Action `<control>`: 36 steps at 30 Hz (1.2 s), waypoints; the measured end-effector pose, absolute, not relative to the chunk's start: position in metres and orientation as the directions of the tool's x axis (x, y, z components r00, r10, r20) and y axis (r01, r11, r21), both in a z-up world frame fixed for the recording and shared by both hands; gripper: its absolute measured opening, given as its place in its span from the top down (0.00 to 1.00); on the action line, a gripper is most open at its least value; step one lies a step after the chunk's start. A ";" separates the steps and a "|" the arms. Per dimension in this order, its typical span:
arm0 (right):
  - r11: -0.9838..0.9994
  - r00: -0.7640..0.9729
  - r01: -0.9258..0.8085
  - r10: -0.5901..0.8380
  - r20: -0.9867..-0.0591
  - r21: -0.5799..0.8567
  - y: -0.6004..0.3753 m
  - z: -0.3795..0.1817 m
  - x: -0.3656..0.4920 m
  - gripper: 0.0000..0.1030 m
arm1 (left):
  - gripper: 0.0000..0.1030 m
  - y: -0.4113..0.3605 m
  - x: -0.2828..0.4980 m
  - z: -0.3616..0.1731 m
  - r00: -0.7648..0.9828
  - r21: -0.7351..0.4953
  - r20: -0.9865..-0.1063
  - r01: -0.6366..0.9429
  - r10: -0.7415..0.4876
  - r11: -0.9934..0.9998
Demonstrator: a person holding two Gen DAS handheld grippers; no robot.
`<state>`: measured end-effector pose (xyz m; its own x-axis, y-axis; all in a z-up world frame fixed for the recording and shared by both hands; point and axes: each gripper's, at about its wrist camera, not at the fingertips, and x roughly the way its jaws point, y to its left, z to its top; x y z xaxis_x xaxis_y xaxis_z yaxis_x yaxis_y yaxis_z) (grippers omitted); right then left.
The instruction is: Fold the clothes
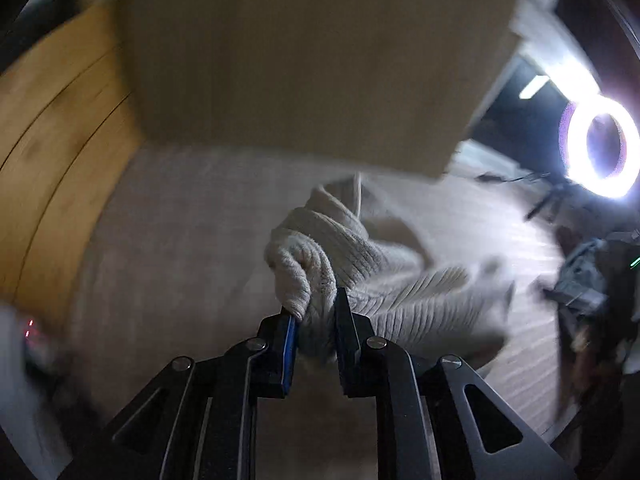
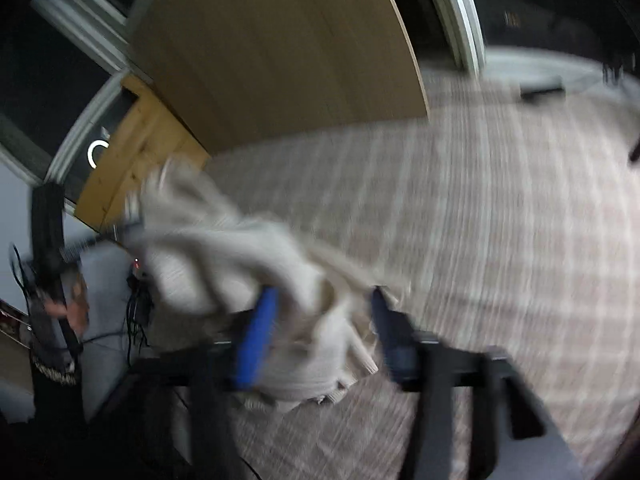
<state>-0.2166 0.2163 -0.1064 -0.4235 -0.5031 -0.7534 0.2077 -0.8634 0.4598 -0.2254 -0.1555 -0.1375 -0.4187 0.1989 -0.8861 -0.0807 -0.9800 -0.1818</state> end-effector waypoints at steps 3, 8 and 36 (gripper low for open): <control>-0.876 -0.421 0.243 -0.482 -0.769 0.416 0.208 -0.104 -0.212 0.36 | 0.82 -0.186 -0.206 -0.171 -0.328 -0.078 -0.941 -0.014 0.079 -0.997; -0.864 -0.273 0.234 -0.498 -0.823 0.445 0.185 -0.141 -0.204 0.36 | 0.72 -0.180 -0.198 -0.176 -0.324 -0.005 -0.946 -0.047 0.020 -0.999; -0.966 -0.373 0.236 -0.188 -0.909 0.103 0.258 -0.104 -0.139 0.88 | 0.26 -0.098 -0.206 -0.148 -0.386 -0.081 -0.891 -0.382 0.239 -0.920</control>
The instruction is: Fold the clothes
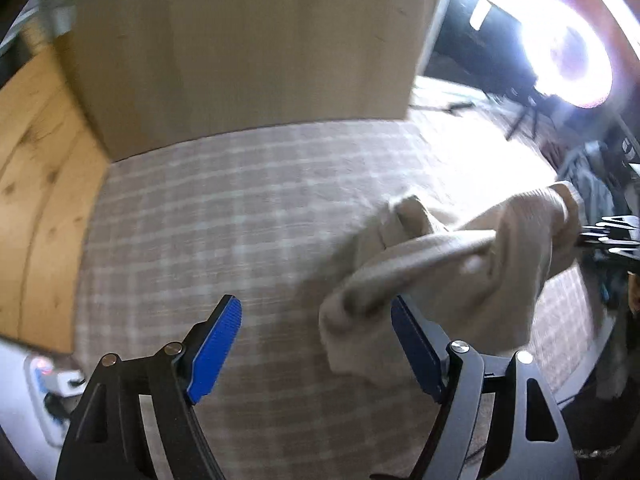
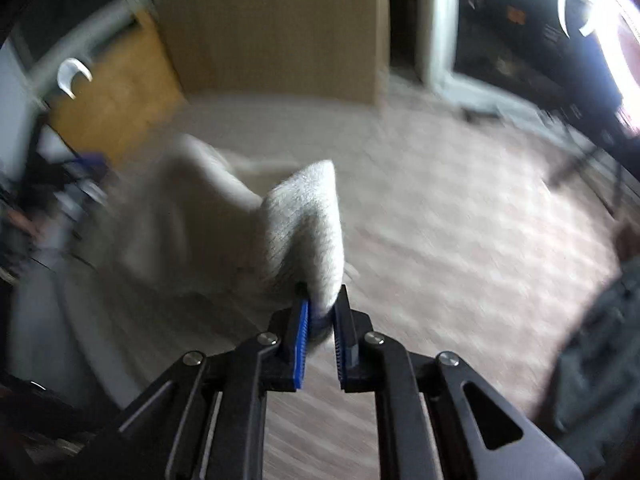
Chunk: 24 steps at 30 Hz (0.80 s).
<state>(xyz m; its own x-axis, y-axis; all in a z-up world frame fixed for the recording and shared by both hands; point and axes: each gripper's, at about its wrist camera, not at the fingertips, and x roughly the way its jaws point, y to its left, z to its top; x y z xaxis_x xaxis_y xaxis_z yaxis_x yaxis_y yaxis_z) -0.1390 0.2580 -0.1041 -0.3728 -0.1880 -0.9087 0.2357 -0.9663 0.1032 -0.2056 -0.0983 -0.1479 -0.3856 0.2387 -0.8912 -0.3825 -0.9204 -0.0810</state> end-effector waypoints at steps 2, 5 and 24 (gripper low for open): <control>-0.977 -0.335 0.198 -0.138 -0.932 0.073 0.268 -0.122 -0.139 0.87 | 0.26 -0.075 -0.208 -0.162 -0.343 -0.073 -0.909 -0.431 0.238 -0.899; -0.985 -0.333 0.147 -0.133 -0.934 0.088 0.281 -0.127 -0.143 0.84 | 0.26 -0.050 -0.204 -0.172 -0.305 -0.080 -0.916 -0.501 0.263 -0.862; -0.902 -0.255 0.244 -0.413 -0.874 0.355 0.251 -0.151 -0.178 0.87 | 0.96 -0.112 -0.180 -0.091 -0.493 -0.109 -0.829 -0.322 0.265 -0.940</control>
<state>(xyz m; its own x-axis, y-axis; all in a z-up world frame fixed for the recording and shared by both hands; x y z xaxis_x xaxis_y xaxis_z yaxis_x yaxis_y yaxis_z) -0.1783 0.2505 -0.1509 -0.2546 -0.4129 -0.8745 0.2440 -0.9024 0.3550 -0.1800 -0.1123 -0.0914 -0.4928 0.2649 -0.8288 -0.3224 -0.9403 -0.1089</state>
